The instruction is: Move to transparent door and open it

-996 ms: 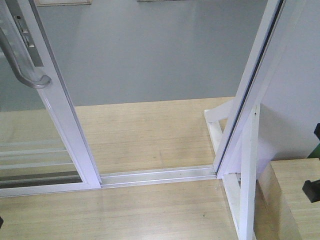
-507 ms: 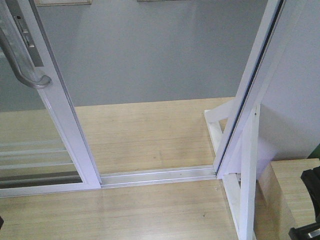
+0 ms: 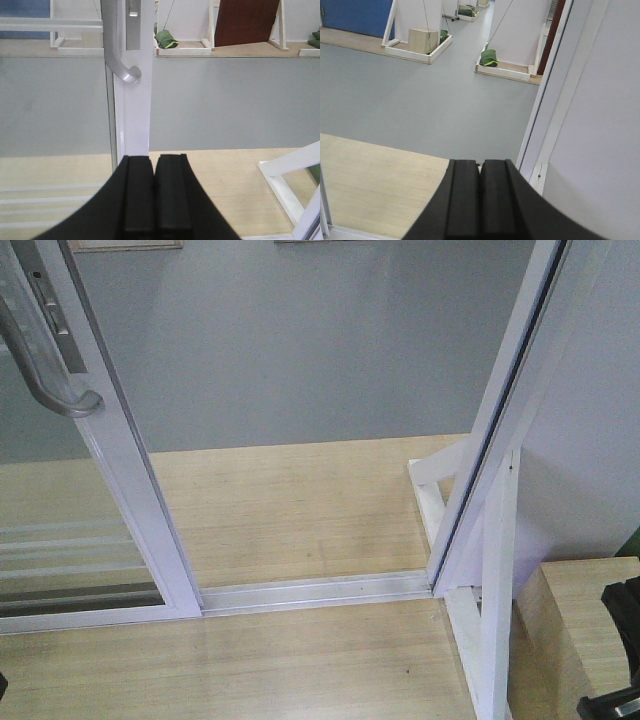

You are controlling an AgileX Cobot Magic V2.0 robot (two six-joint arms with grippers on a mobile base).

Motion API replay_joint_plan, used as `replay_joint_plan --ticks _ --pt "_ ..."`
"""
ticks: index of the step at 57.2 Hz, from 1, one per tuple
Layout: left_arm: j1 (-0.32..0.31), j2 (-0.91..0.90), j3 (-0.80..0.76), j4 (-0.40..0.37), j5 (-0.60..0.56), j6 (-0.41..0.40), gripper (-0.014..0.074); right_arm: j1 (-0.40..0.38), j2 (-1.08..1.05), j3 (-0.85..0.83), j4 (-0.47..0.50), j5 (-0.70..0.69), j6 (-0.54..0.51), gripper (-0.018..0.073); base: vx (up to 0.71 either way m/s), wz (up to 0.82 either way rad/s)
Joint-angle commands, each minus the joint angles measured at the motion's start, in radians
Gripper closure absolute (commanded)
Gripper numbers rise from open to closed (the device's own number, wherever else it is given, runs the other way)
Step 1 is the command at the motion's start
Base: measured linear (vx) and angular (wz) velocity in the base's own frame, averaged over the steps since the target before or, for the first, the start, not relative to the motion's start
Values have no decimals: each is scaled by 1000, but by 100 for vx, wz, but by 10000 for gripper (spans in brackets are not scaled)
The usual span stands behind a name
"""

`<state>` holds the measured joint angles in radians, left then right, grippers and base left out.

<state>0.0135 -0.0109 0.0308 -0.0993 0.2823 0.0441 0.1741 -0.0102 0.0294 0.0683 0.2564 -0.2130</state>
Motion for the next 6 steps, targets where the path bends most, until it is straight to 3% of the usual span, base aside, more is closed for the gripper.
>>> replay_joint_plan --ticks 1,6 --pt "-4 -14 15 -11 -81 -6 603 -7 -15 4 -5 -78 -8 564 0 0" --pt "-4 -14 15 -11 -81 -6 603 -7 -15 4 -5 -78 -8 564 0 0"
